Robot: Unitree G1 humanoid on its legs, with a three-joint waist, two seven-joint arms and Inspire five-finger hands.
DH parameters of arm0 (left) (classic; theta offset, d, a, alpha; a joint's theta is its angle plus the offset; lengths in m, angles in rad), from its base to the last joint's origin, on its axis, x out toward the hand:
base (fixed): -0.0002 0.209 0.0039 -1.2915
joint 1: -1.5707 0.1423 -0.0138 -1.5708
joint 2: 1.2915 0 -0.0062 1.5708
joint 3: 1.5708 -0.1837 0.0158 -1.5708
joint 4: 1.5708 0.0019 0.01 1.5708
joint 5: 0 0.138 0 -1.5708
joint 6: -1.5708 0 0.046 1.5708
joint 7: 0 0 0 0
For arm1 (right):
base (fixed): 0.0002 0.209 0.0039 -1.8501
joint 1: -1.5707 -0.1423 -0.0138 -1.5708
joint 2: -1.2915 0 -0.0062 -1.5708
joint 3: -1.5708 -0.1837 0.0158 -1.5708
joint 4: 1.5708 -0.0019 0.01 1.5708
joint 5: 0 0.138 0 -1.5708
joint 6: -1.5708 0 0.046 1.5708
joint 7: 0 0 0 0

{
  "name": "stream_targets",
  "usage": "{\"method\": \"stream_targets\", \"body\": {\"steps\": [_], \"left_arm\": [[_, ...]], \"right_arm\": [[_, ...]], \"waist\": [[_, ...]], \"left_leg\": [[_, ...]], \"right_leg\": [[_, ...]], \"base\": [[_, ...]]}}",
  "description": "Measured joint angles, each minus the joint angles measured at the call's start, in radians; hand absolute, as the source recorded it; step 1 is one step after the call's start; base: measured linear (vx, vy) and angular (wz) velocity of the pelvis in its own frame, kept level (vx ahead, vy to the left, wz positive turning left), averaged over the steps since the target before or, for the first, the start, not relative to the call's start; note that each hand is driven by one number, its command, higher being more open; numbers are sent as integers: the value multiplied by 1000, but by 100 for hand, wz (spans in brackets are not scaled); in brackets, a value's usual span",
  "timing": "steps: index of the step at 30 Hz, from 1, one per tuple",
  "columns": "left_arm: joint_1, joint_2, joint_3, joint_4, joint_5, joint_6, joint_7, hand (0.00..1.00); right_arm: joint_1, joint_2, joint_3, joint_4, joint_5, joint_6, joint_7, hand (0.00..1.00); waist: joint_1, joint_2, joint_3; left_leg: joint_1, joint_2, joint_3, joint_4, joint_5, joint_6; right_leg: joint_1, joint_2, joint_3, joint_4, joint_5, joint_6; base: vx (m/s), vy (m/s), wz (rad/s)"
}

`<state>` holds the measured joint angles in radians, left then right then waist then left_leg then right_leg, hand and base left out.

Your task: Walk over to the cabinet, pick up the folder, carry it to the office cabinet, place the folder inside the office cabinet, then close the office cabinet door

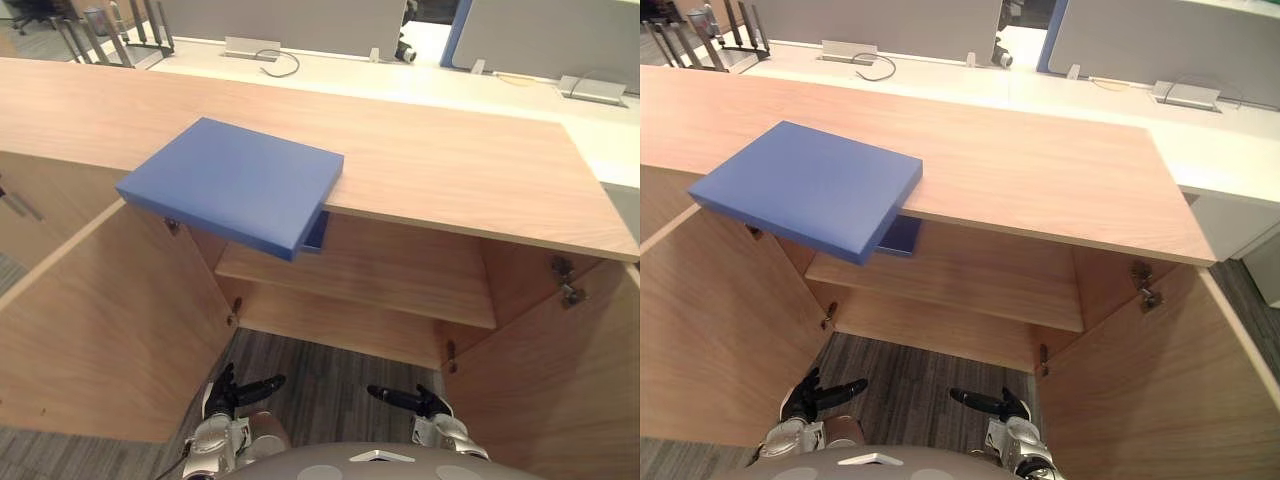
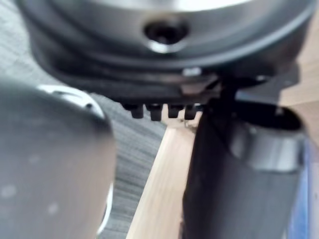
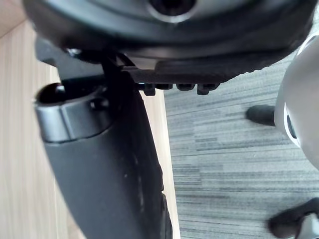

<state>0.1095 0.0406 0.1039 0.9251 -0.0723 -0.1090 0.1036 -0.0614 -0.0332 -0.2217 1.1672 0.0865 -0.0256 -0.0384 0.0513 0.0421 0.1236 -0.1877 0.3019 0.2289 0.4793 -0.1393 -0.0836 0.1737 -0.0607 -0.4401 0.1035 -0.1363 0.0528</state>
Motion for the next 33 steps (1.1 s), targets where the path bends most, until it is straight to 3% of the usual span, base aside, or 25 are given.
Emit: {"method": "stream_targets", "body": {"steps": [2, 3, 6, 9, 14, 21, 27, 33], "left_arm": [[-1, 31, -29, -28, -8, -1, -4, 100], [1, 40, -33, -32, -21, 0, -9, 100], [25, 52, -68, -60, -92, 7, -21, 100], [91, 57, -122, -214, -135, 12, -31, 100], [156, 32, -190, -466, -265, 14, -89, 100], [189, 26, -211, -589, -511, 14, -118, 100], [251, 7, -211, -699, -504, 18, -93, 100], [291, -8, -211, -858, -344, 20, -44, 100]], "right_arm": [[6, 19, 23, 2, -1, 0, 5, 100], [8, 24, 25, 5, -1, 0, 7, 100], [6, 29, 29, 12, -2, 1, 16, 100], [6, 20, 37, 6, -4, 1, 26, 100], [10, -17, 65, 5, -44, 14, 27, 100], [37, -29, 102, -3, -75, 31, 28, 100], [47, -30, 114, -2, -80, 38, 28, 100], [47, -11, 117, 10, -80, 40, 28, 100]], "waist": [[-5, -65, 3], [-3, -74, -1], [-4, -75, -3], [-3, -49, -6], [-9, -22, -15], [-23, -44, -24], [0, -47, -31], [29, -70, -44]], "left_leg": [[22, -96, -11, -102, 25, 6], [23, -116, -14, -122, 34, 11], [68, -195, -15, -223, 73, 31], [122, -236, -17, -382, 158, 35], [189, -257, -18, -565, 252, 37], [200, -264, 6, -569, 251, 37], [203, -271, -23, -570, 251, 37], [195, -285, -78, -570, 252, 37]], "right_leg": [[-12, -54, 29, -28, 0, 5], [-13, -65, 32, -35, 1, 6], [-7, -117, 34, -35, 10, 19], [-18, -138, 31, -37, 20, 32], [-31, -136, 33, -53, 28, 45], [-24, -142, 59, -85, 36, 59], [6, -141, 26, -99, 39, 65], [39, -141, -38, -109, 35, 64]], "base": [[186, 300, 49], [167, 228, 55], [100, 120, 27], [19, 14, 13], [-38, -19, -4], [-38, 23, -11], [10, -11, 14], [31, -27, 29]]}}
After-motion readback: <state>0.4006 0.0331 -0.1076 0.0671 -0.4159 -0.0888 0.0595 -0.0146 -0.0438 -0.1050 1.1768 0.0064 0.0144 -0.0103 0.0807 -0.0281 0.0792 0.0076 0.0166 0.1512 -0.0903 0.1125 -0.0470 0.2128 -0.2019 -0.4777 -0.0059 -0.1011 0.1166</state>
